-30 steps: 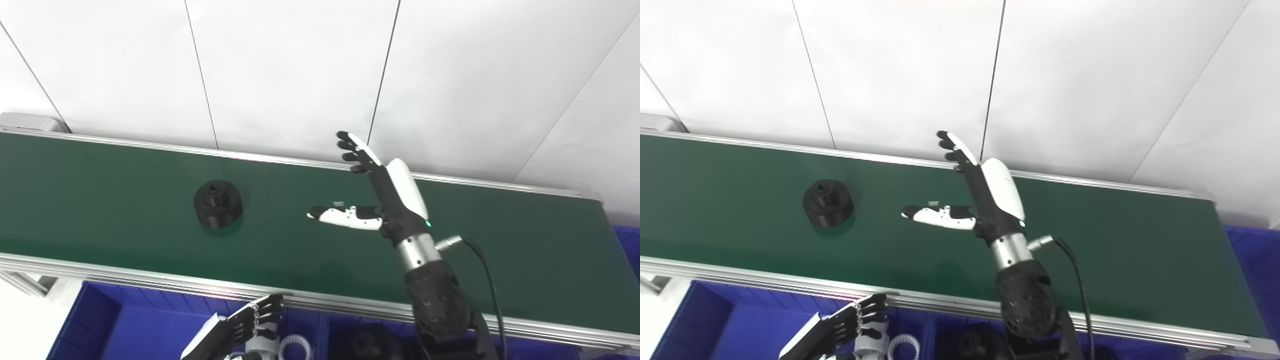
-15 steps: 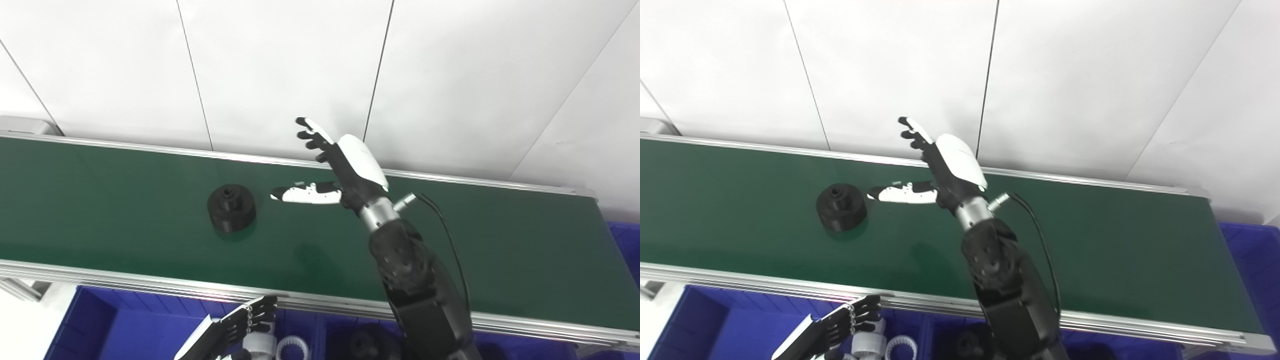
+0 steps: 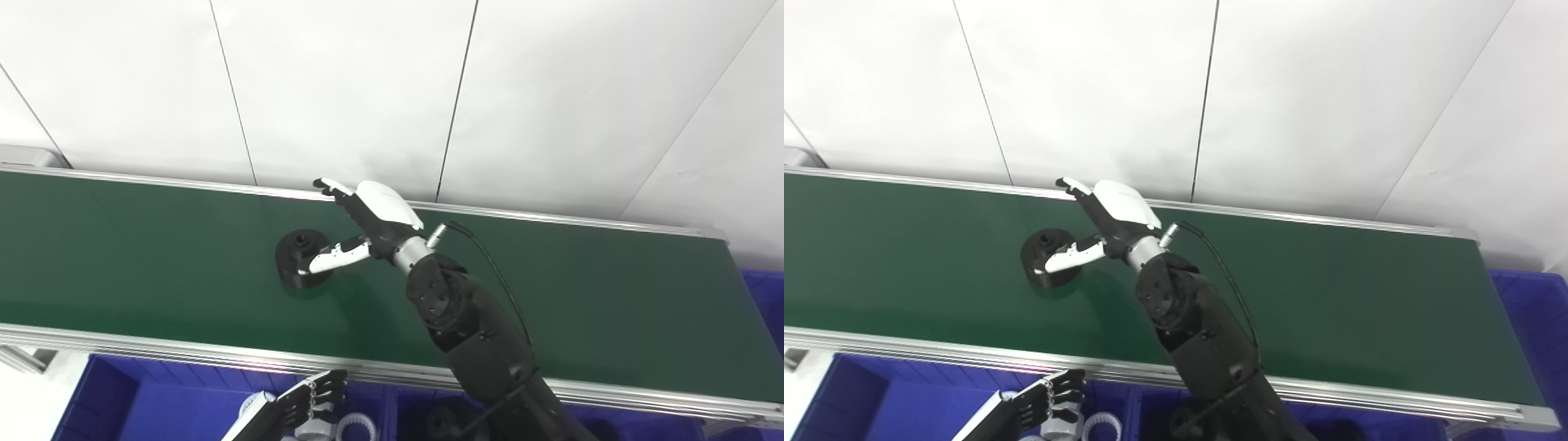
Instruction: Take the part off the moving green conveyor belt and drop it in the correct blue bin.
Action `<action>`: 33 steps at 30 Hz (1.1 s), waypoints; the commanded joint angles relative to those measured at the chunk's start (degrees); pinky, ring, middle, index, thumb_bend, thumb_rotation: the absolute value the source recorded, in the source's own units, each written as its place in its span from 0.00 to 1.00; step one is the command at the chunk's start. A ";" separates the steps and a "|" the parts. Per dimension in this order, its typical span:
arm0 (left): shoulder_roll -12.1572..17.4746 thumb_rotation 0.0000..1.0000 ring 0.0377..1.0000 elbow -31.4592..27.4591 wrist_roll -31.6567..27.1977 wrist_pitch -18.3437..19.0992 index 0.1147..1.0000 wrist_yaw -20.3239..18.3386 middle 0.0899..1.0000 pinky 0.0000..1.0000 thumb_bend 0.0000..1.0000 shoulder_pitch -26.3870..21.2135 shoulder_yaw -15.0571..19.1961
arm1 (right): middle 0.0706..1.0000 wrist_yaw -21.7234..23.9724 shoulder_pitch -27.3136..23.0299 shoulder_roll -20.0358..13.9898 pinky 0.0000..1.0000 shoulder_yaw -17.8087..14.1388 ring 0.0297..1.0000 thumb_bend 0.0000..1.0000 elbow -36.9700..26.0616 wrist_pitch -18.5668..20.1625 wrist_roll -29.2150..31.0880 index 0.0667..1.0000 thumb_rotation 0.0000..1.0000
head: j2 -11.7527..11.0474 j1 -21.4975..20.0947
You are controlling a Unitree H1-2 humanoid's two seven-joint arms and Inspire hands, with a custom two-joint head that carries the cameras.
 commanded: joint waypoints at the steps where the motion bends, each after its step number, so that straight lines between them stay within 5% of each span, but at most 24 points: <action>1: -0.27 0.69 0.81 -1.81 -0.91 -1.99 0.86 -0.35 0.85 0.67 0.93 0.24 -0.10 | 0.90 -0.09 -3.25 1.04 0.75 0.67 0.87 0.92 0.08 1.09 -1.12 0.94 0.42 | 0.01 0.51; 13: -1.52 0.62 0.80 -1.78 -3.16 -1.99 0.85 -3.44 0.86 0.62 0.90 0.62 1.16 | 0.89 -1.15 -6.10 1.28 0.76 3.87 0.85 0.93 10.67 0.48 -3.87 0.94 0.41 | 0.32 1.66; 18: -2.03 0.62 0.80 -2.32 -2.95 -1.98 0.85 -3.89 0.86 0.64 0.90 0.89 1.62 | 0.89 -1.54 -6.66 1.01 0.76 5.14 0.85 0.93 13.42 0.15 -5.04 0.94 0.32 | 0.59 1.73; 19: -2.09 0.61 0.80 -2.35 -3.01 -1.98 0.85 -3.94 0.86 0.64 0.90 0.94 1.65 | 0.87 -1.81 -6.74 1.00 0.72 5.41 0.82 0.89 14.04 0.07 -5.44 0.93 0.20 | 0.60 1.72; 23: -2.30 0.60 0.80 -2.28 -3.72 -1.99 0.85 -4.63 0.86 0.63 0.91 1.02 1.86 | 0.79 -2.16 -6.03 0.57 0.57 5.75 0.72 0.75 13.64 0.82 -6.16 0.83 0.02 | 0.65 1.65; 27: -2.44 0.60 0.80 -2.24 -4.00 -1.99 0.85 -5.02 0.87 0.63 0.91 1.07 2.07 | 0.47 -5.03 -4.26 -0.36 0.32 5.48 0.43 0.53 12.14 -1.02 -6.09 0.50 0.00 | 0.70 1.54; 33: -2.50 0.62 0.80 -2.42 -3.49 -1.99 0.86 -5.04 0.87 0.62 0.91 0.94 2.42 | 0.44 -8.36 -3.79 -1.56 0.28 7.25 0.39 0.52 11.60 -1.65 -8.39 0.49 0.00 | 0.98 1.49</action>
